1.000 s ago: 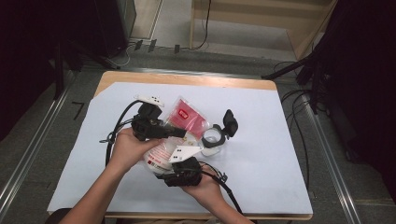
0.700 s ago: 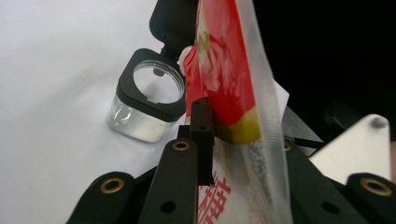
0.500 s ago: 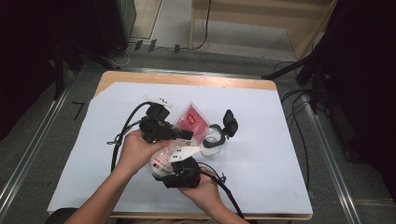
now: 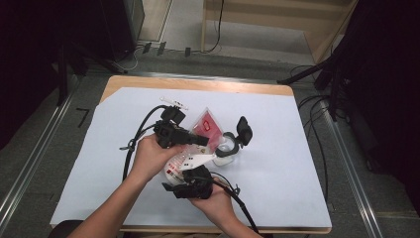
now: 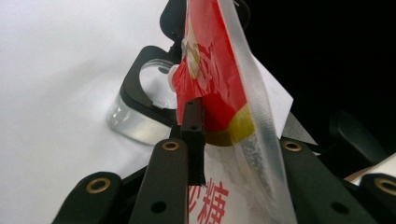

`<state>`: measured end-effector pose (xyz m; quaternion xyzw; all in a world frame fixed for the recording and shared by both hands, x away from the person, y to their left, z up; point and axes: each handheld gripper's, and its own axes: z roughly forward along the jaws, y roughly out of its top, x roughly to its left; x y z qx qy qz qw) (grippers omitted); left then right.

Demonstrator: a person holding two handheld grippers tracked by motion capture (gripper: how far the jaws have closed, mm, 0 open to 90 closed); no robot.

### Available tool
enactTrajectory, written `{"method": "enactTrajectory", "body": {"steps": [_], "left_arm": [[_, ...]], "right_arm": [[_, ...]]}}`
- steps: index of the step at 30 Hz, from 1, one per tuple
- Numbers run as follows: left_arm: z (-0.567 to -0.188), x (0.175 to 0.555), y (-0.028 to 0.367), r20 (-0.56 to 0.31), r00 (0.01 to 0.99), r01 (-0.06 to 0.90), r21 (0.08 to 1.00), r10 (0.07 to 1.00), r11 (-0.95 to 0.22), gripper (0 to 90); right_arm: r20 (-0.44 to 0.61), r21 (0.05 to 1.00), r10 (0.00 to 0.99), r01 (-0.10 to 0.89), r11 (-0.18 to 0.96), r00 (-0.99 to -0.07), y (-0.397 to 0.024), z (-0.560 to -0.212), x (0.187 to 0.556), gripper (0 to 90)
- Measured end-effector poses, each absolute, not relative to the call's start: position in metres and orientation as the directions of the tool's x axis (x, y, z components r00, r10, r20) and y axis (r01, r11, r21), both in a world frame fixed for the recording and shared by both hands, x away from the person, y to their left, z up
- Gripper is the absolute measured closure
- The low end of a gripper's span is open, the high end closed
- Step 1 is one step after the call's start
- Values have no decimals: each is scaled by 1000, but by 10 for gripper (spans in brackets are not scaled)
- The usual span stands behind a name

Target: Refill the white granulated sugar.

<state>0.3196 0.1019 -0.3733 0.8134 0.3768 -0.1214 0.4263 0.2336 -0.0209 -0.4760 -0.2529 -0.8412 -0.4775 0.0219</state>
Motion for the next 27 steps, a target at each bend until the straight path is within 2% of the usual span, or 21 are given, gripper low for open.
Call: {"method": "enactTrajectory", "body": {"steps": [6,14,20,24,27], "left_arm": [[-370,319,96,-485,698,702,608,526,-370,717],[-362,309,92,-420,711,680,616,564,-398,685],[-361,309,93,-413,699,690,605,584,-398,813],[-360,311,94,-409,688,699,596,599,-396,840],[-358,312,96,-421,677,709,592,604,-383,839]], "right_arm": [[294,792,410,460,401,-864,-25,-476,236,582],[418,789,393,542,289,-819,-39,-474,246,594],[368,805,400,503,316,-840,-36,-472,242,581],[311,809,408,465,361,-858,-31,-470,239,524],[253,816,415,423,393,-874,-28,-467,236,565]]}}
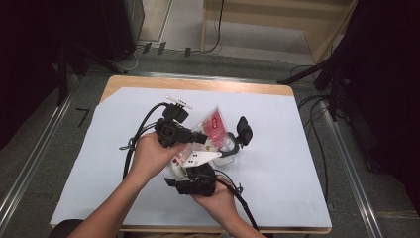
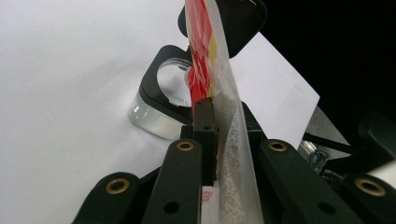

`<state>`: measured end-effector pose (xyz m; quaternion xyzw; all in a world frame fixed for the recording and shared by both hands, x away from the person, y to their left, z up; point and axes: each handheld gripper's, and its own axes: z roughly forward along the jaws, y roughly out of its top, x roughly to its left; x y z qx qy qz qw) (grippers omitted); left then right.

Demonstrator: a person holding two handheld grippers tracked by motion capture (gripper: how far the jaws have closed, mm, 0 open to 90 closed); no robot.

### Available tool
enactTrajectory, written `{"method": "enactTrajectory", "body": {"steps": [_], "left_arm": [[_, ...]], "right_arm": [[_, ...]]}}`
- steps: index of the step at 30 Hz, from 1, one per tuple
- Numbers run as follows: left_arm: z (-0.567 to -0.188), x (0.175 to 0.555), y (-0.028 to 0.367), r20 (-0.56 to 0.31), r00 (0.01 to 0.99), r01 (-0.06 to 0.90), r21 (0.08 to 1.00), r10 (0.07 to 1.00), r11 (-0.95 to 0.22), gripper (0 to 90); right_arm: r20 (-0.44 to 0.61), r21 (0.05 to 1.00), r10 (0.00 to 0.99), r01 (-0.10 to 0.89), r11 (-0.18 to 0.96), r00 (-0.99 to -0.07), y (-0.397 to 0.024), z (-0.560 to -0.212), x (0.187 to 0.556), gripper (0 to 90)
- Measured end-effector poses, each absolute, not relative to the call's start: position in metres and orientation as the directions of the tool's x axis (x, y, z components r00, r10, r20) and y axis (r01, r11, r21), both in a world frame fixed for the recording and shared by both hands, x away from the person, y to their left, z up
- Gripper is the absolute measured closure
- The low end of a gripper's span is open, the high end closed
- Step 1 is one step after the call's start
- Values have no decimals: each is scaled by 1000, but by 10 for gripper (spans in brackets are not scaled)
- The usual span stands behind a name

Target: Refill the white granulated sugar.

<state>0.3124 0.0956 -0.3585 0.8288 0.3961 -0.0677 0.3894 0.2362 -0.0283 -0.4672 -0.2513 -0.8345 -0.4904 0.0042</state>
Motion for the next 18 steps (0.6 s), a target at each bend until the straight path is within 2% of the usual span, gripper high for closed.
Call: {"method": "enactTrajectory", "body": {"steps": [3,9,13,18], "left_arm": [[-354,317,95,-448,671,723,570,591,-390,826],[-345,326,89,-440,672,723,561,596,-402,779],[-344,328,92,-472,668,729,570,576,-379,783],[-344,329,90,-468,673,724,573,573,-383,759]], "right_arm": [[243,807,425,425,411,-872,-26,-462,235,601],[328,800,415,484,355,-848,-26,-454,245,604],[294,815,404,448,367,-866,-29,-453,246,594],[286,816,370,427,389,-884,-28,-454,246,609]]}}
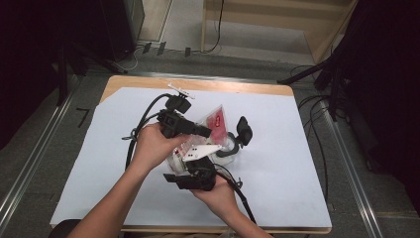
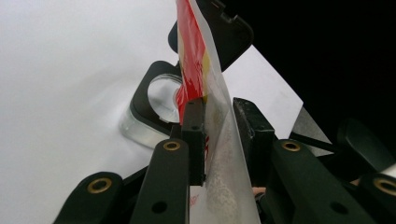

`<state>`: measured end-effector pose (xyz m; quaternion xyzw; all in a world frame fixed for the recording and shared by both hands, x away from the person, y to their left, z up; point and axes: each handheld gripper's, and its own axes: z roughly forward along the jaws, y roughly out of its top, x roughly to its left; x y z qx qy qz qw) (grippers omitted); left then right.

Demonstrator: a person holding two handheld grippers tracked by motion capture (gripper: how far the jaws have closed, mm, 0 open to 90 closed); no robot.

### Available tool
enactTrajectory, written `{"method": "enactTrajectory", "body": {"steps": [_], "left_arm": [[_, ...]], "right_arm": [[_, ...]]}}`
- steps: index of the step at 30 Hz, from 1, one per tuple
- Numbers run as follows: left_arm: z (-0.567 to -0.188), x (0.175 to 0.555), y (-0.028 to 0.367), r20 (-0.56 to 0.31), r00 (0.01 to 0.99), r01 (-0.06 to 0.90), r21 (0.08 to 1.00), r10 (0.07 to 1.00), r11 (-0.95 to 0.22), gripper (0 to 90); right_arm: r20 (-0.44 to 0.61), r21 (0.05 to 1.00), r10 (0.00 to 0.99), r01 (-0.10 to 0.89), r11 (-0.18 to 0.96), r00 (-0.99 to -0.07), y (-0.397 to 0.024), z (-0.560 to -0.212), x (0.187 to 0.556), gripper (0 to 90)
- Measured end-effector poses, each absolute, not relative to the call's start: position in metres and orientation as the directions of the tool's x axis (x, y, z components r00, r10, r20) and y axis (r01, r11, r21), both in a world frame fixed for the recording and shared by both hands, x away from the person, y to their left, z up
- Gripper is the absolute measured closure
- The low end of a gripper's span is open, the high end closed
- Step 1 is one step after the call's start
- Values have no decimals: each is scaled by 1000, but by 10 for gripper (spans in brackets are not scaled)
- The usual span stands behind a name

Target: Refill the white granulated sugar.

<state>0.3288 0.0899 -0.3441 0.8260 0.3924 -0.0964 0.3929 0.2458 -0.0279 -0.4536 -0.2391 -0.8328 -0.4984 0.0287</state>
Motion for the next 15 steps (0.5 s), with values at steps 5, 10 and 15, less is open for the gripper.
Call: {"method": "enactTrajectory", "body": {"steps": [5,10,15], "left_arm": [[-346,330,89,-465,679,718,582,568,-381,758],[-345,326,89,-448,690,706,588,569,-394,729],[-344,324,89,-444,695,702,590,566,-399,710]], "right_arm": [[295,809,389,444,385,-873,-28,-454,247,615],[311,813,391,456,363,-866,-29,-454,248,615],[334,810,391,473,346,-858,-30,-453,248,616]]}}
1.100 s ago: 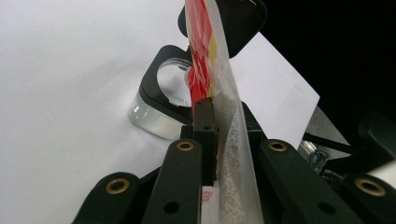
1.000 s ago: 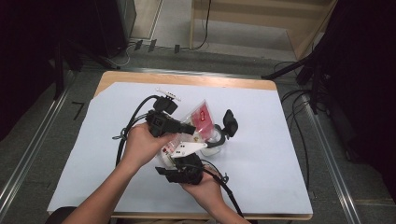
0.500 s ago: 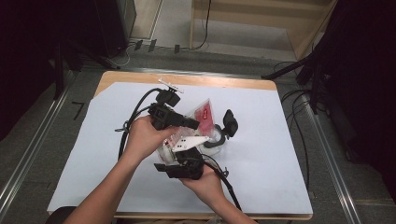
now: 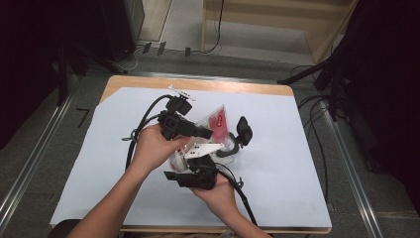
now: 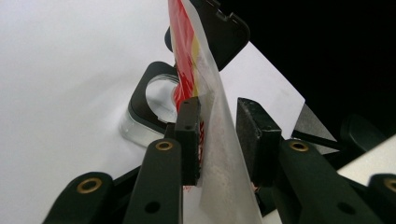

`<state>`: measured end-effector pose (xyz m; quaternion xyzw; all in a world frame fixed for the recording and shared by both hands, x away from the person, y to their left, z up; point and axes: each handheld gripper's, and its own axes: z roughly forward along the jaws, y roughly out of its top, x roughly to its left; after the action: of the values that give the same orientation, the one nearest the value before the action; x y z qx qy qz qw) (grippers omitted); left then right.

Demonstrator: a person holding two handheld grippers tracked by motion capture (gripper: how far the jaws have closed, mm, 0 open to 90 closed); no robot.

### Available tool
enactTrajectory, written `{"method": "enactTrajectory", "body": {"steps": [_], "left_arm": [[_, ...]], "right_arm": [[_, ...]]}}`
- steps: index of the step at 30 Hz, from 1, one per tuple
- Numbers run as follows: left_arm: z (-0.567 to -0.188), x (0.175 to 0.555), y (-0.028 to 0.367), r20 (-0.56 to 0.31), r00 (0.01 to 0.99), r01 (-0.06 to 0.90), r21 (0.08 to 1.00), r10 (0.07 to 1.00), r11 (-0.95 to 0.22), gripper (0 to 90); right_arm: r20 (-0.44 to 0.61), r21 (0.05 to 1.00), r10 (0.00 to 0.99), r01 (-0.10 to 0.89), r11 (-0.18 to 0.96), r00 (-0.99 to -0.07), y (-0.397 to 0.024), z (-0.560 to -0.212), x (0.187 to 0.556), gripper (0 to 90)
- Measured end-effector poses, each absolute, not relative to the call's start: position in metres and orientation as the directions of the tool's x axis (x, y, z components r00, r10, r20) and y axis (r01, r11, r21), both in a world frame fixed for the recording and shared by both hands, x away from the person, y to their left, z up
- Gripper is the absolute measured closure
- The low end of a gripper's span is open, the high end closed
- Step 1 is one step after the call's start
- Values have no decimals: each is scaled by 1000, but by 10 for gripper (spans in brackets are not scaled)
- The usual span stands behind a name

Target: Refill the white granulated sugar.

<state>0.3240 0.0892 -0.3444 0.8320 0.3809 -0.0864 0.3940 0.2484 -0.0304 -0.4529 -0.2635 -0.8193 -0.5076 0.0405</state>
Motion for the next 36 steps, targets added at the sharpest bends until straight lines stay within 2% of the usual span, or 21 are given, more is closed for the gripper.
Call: {"method": "enactTrajectory", "body": {"steps": [4,10,13,17,28,36], "left_arm": [[-344,322,90,-425,701,694,592,572,-410,712],[-343,322,91,-403,708,687,586,581,-430,810],[-343,323,93,-438,670,725,563,599,-398,810],[-342,323,92,-430,669,721,574,606,-389,808],[-340,321,89,-400,695,690,606,598,-397,732],[-341,320,88,-364,702,679,602,612,-421,828]], "right_arm": [[347,809,385,481,339,-855,-31,-452,249,615],[339,811,381,473,345,-860,-30,-450,247,614],[333,815,375,464,348,-865,-28,-449,246,613],[324,815,374,457,355,-869,-27,-448,246,613],[395,808,366,508,298,-843,-33,-443,251,619],[364,809,381,491,323,-850,-31,-445,249,608]]}}
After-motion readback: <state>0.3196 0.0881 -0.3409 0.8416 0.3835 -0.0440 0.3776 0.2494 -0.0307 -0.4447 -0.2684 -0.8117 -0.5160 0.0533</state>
